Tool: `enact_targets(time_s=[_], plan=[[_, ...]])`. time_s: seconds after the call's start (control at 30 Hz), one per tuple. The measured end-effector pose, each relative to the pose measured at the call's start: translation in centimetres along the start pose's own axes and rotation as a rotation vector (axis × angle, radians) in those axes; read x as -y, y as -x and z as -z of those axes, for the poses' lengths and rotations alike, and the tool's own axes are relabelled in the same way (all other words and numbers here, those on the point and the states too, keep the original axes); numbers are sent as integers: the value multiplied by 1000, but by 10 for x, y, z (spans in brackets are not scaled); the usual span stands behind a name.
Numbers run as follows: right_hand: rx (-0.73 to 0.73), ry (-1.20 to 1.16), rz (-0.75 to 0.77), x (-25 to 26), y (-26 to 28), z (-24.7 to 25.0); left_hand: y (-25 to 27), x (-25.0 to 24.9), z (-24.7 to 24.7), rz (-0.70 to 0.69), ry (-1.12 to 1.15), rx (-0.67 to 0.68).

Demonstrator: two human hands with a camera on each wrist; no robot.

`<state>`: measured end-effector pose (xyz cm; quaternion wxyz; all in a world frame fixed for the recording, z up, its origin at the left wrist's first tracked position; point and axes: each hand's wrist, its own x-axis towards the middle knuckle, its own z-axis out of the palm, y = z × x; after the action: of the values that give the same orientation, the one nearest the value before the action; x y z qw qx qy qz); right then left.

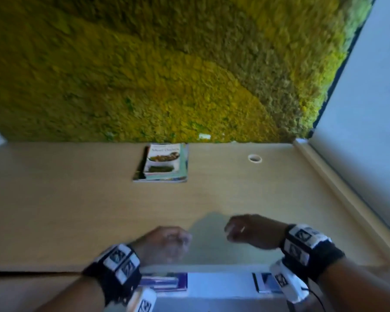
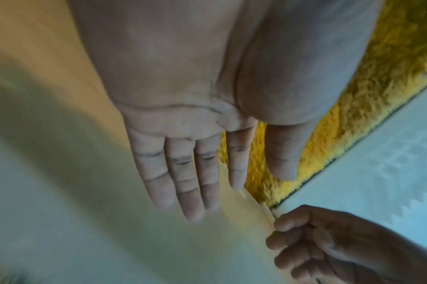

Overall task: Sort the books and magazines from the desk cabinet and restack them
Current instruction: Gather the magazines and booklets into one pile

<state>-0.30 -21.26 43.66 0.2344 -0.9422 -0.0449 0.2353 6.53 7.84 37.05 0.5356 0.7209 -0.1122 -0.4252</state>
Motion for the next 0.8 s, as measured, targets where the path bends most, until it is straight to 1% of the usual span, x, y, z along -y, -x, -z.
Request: enact_targets(time_s=[0.03,0.07,0.1,0.2,0.3,0.43,0.53,0.57,0.6,0.67,0.7,0.73,0.77,0.8], plan=[[-60,-43,9,7,-22,14,-4,-21,20,-17,78,-58],[-106,-88,32,8,-46,24,-11,-43,42,-63,83,-122],[-140,-140,46,9,-72,34,-16,-62,60,-81,82,-202],[-187,-240,36,19,-148,58,-55,-82,117,-70,33,-429],[-169,-231,10,21,-224,72,-98,-85,169,-57,-180,-596],[-182,-282,-51,22,-298,81,-142,-94,213,88,-431,-662],[-226,-379,-109,18,-342,81,-172,-89,238,238,-452,-678],[-235,-425,-126,18,-351,80,-178,-88,244,268,-436,-681],[-242,-464,-134,17,-361,77,-185,-86,250,255,-429,-672],[-254,-477,-152,17,-370,71,-191,-87,253,246,-394,-679],[-269,-454,-171,16,-372,67,-195,-82,252,233,-340,-698],[-297,-431,-186,15,-372,65,-195,-82,248,216,-206,-700],[-315,-428,-204,13,-370,63,-194,-79,244,230,-88,-663],[-326,-449,-222,9,-369,62,-190,-75,239,217,4,-598]])
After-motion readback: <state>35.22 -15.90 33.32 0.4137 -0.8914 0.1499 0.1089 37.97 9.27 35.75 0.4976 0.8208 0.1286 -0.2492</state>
